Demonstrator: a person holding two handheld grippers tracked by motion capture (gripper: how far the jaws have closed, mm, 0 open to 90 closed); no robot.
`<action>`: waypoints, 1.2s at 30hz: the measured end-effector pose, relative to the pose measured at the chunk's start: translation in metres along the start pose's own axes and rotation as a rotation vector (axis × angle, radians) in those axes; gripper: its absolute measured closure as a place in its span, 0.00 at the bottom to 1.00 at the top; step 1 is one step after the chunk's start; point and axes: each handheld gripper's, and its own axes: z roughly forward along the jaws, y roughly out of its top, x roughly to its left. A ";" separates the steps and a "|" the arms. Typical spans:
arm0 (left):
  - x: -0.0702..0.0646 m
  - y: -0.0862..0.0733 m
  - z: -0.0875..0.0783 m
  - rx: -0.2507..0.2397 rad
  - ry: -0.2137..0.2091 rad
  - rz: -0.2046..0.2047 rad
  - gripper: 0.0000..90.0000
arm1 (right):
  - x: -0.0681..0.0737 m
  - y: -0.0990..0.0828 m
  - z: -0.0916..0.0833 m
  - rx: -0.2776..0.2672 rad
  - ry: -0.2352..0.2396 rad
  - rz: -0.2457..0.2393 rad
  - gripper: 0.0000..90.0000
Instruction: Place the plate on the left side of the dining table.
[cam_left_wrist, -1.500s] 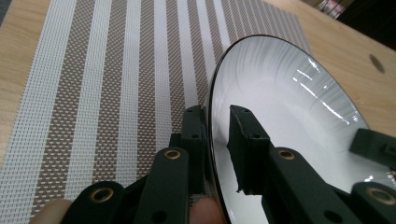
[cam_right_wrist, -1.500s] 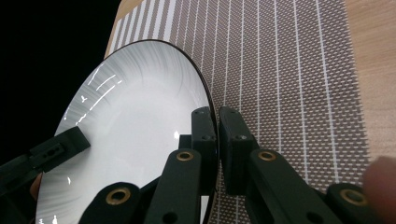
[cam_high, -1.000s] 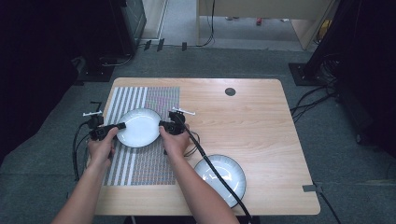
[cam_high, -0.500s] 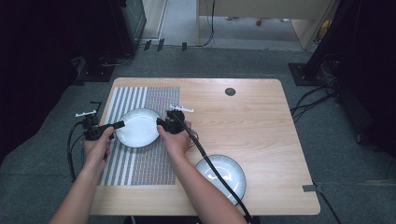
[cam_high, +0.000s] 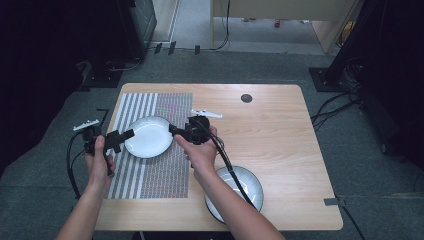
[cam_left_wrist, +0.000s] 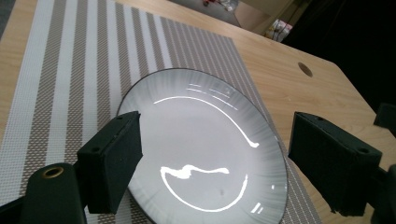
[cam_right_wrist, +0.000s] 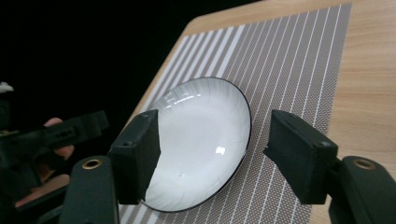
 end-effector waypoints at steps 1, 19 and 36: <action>-0.004 -0.001 -0.001 0.000 -0.006 0.011 0.19 | 0.000 0.001 -0.006 0.010 0.004 -0.035 0.34; -0.061 -0.031 -0.028 -0.007 0.007 0.178 0.19 | -0.037 -0.002 -0.110 -0.038 0.068 -0.100 0.28; -0.064 -0.066 -0.054 -0.031 0.050 0.250 0.19 | -0.091 -0.023 -0.183 -0.089 0.033 -0.166 0.25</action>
